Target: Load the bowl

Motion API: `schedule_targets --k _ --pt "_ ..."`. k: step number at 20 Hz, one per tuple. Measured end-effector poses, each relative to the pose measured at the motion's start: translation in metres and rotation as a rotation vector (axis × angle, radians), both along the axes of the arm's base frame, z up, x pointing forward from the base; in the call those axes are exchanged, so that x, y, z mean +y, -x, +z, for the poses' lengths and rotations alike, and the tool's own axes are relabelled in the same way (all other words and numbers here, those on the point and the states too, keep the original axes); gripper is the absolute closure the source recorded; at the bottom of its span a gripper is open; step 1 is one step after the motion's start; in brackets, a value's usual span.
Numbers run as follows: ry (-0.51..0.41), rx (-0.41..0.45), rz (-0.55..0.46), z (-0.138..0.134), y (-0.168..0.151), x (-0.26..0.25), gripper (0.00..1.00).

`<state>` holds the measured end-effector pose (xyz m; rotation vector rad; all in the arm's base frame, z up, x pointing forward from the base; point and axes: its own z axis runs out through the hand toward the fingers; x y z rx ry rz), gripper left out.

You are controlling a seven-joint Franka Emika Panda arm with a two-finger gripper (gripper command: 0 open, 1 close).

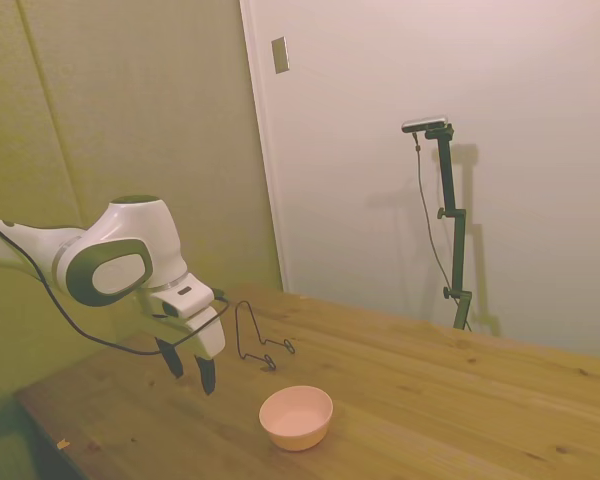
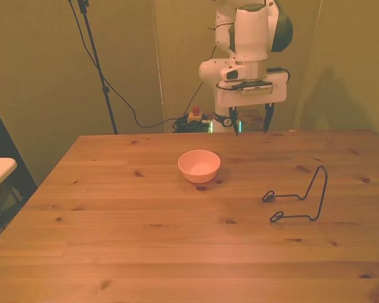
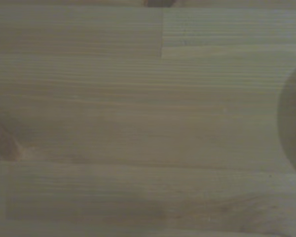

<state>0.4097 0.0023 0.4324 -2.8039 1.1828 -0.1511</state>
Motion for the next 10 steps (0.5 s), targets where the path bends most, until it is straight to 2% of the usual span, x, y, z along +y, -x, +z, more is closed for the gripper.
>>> schedule_targets --k 4,10 --pt "0.024 -0.019 -0.011 0.005 -0.005 -0.007 0.0" --pt "0.109 -0.045 -0.094 0.032 -0.021 -0.058 0.0"
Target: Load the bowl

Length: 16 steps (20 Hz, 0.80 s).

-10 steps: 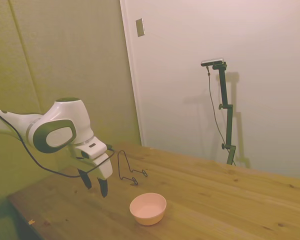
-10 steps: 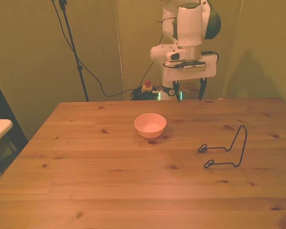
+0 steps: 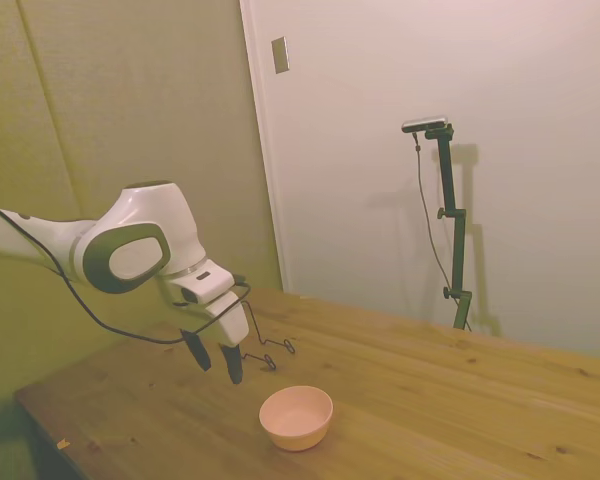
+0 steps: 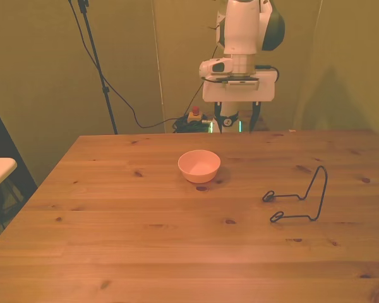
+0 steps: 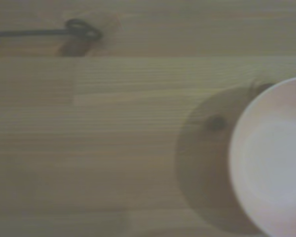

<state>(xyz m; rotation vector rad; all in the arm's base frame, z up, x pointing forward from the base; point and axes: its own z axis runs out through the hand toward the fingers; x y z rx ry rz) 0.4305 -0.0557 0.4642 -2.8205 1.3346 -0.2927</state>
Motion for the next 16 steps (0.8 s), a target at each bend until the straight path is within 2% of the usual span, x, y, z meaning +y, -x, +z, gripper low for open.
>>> schedule_targets --k 5,16 --pt "0.016 0.03 -0.04 -0.017 -0.008 -0.011 0.0" --pt "0.041 0.01 -0.134 -0.068 -0.041 -0.019 0.0"
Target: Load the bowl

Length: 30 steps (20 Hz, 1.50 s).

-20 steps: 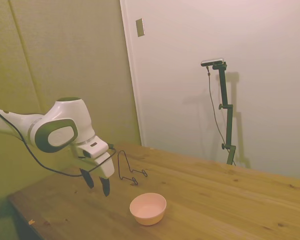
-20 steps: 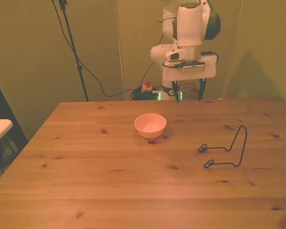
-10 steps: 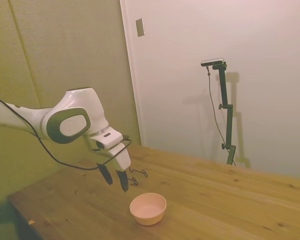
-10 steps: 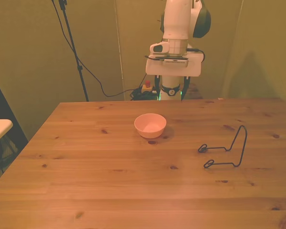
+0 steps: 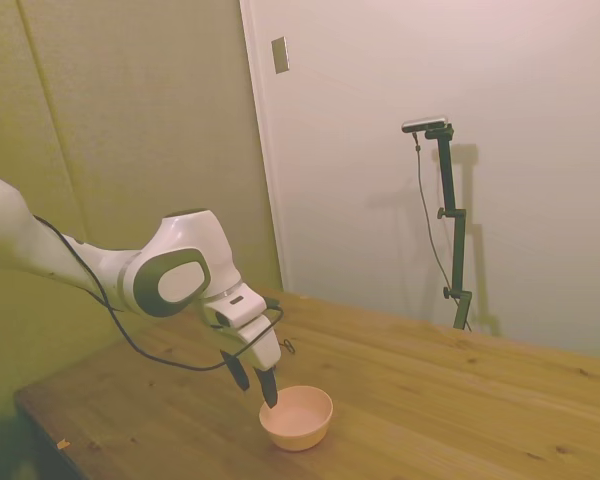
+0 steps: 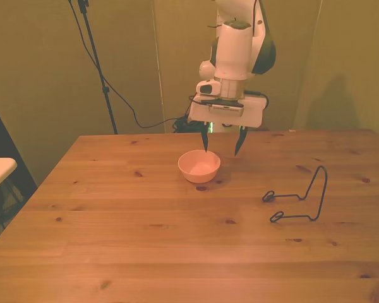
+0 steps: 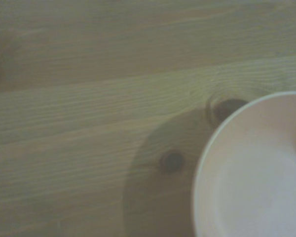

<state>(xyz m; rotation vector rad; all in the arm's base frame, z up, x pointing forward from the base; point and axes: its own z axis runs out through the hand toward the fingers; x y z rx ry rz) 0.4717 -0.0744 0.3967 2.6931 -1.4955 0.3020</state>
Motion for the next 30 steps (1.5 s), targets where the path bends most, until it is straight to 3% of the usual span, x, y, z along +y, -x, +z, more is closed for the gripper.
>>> schedule_targets --k 3,4,9,30 --pt "0.002 0.001 -0.015 -0.012 -0.012 -0.006 0.0" --pt "0.0 0.004 -0.017 -0.016 -0.015 -0.007 1.0" --pt "-0.007 0.027 -0.021 -0.031 -0.029 -0.011 1.0" --pt "-0.026 0.046 -0.055 -0.045 -0.041 -0.039 1.0"
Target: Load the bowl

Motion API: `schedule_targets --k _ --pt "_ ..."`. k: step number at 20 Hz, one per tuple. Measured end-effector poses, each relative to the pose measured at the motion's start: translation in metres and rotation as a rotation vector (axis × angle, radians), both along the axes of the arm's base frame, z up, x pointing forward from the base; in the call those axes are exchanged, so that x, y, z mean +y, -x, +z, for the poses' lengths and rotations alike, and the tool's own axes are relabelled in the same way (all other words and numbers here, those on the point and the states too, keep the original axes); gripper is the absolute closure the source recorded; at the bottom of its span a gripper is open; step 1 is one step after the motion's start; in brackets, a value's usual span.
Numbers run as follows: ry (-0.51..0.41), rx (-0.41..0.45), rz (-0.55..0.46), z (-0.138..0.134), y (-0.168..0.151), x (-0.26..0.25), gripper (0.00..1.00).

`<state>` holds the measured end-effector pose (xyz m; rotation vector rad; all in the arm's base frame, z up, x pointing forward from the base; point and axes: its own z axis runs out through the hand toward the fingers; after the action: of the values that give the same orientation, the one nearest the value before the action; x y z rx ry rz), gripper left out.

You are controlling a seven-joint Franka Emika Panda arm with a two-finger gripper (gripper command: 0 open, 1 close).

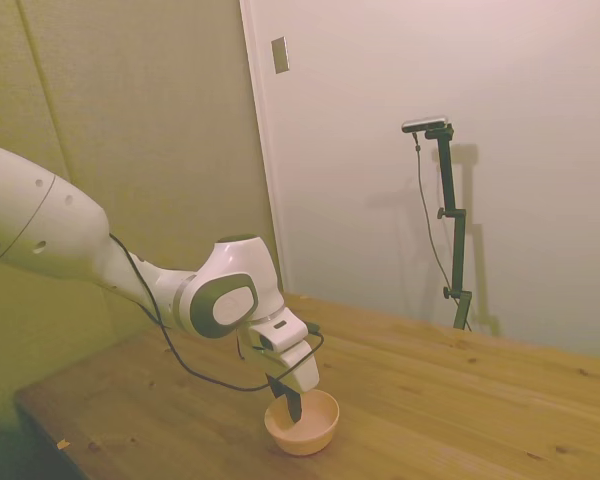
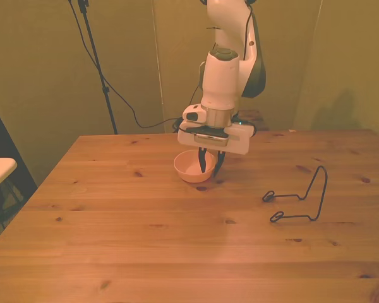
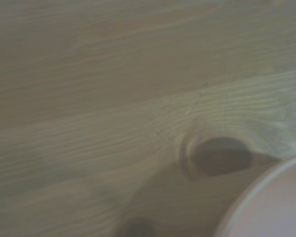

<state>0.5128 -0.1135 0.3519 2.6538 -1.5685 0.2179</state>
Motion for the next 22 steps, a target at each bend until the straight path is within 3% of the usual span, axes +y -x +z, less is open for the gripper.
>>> schedule_targets --k 7,11,17,20,22 --pt "-0.029 -0.022 0.011 0.014 -0.01 -0.015 1.0" --pt "-0.096 -0.038 0.036 0.029 -0.015 -0.023 1.0" --pt "-0.209 -0.136 0.058 0.102 -0.034 -0.026 1.0" --pt "-0.258 -0.167 0.115 0.145 -0.052 0.011 1.0" --pt "-0.285 -0.168 0.114 0.141 -0.053 0.011 1.0"
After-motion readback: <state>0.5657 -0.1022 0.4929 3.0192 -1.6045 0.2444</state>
